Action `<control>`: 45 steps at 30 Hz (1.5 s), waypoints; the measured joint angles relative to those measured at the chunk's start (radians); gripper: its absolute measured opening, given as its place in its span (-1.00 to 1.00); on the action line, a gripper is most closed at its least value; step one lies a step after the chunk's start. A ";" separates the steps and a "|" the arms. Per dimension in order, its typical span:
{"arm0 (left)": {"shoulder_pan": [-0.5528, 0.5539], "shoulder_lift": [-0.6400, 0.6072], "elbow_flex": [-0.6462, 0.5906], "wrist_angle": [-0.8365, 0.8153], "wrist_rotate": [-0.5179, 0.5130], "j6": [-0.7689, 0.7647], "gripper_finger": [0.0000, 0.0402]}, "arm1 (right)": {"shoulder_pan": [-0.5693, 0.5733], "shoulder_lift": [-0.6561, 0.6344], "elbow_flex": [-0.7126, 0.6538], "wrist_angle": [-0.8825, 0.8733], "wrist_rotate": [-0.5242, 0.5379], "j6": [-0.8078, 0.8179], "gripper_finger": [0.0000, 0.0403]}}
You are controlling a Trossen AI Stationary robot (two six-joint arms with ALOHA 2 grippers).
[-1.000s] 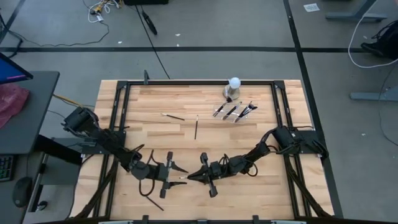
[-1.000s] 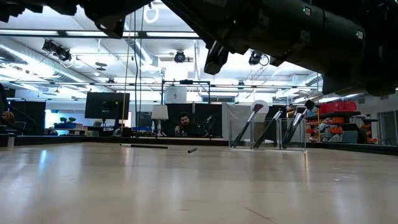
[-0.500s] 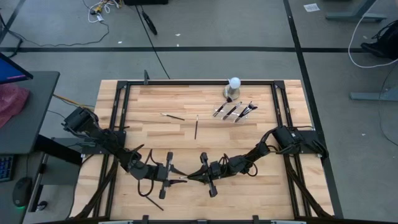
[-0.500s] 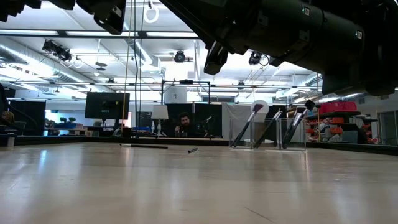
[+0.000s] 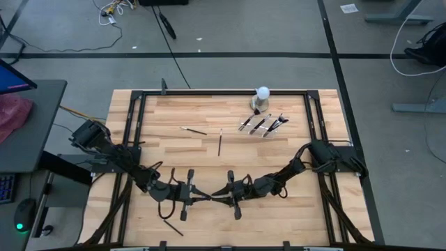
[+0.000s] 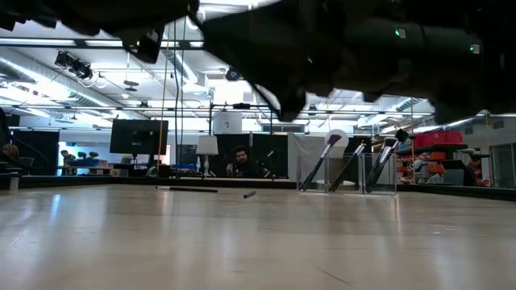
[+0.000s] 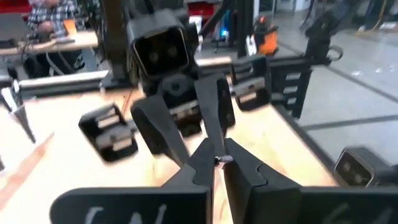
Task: Put items in baskets/containers
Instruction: Put the eyeshadow brush into the transparent organizer
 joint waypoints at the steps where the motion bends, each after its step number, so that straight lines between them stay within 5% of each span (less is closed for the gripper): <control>1: 0.001 0.000 0.000 -0.023 -0.004 -0.017 -0.92 | 0.000 -0.028 -0.019 -0.055 0.008 0.014 -0.51; 9: 0.087 0.000 0.000 -0.163 0.003 -0.212 -0.90 | 0.017 -0.283 0.030 -0.884 0.111 0.107 -0.04; 13: 0.137 0.000 0.000 -0.171 0.026 -0.262 -0.91 | 0.022 -0.286 0.129 -1.070 0.152 0.091 -0.01; 23: 0.173 0.000 0.002 -0.170 0.073 -0.284 -0.90 | 0.020 -0.219 0.205 -1.067 0.295 0.074 -0.27; 35: 0.174 -0.001 0.002 -0.166 0.073 -0.284 -0.89 | 0.007 -0.218 0.204 -0.996 0.235 0.055 -0.81; 45: 0.175 -0.001 0.002 -0.161 0.068 -0.283 -0.89 | 0.005 -0.218 0.204 -1.018 0.225 0.066 -0.58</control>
